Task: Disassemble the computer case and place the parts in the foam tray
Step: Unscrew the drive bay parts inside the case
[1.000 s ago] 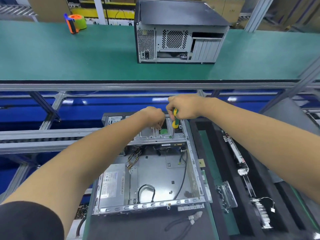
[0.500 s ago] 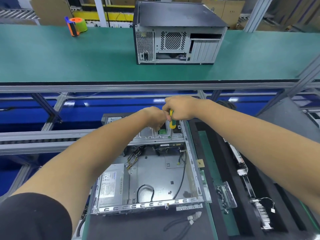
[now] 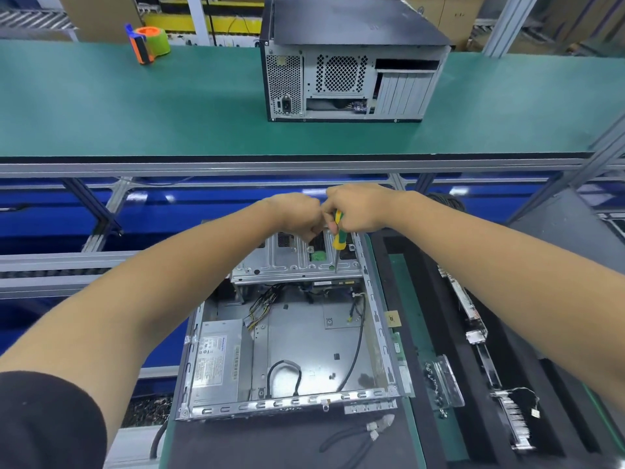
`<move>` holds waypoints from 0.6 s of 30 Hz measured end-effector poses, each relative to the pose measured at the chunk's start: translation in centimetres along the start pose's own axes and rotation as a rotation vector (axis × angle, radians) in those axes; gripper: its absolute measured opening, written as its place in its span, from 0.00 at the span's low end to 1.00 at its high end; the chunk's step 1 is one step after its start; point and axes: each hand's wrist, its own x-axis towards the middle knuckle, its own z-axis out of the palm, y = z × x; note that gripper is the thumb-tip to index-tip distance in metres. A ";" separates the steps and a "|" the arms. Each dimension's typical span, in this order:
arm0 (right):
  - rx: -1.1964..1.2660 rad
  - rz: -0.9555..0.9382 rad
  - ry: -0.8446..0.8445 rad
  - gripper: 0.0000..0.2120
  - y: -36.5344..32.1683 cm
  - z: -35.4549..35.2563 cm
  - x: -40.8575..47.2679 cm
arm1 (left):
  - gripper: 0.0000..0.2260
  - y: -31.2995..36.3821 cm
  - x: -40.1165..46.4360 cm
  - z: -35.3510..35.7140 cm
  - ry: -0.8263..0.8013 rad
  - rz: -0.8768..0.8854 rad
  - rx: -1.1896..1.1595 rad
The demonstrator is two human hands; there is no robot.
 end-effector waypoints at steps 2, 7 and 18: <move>0.008 0.010 -0.003 0.17 0.0 0.0 0.0 | 0.11 -1.1 -0.5 0.2 0.046 -0.083 -0.154; 0.007 0.007 -0.004 0.17 0.2 0.0 -0.1 | 0.08 -1.0 -2.1 3.4 0.074 -0.157 -0.531; 0.384 0.056 0.233 0.12 4.4 0.9 -5.3 | 0.05 6.7 -3.0 3.5 0.305 -0.043 -0.866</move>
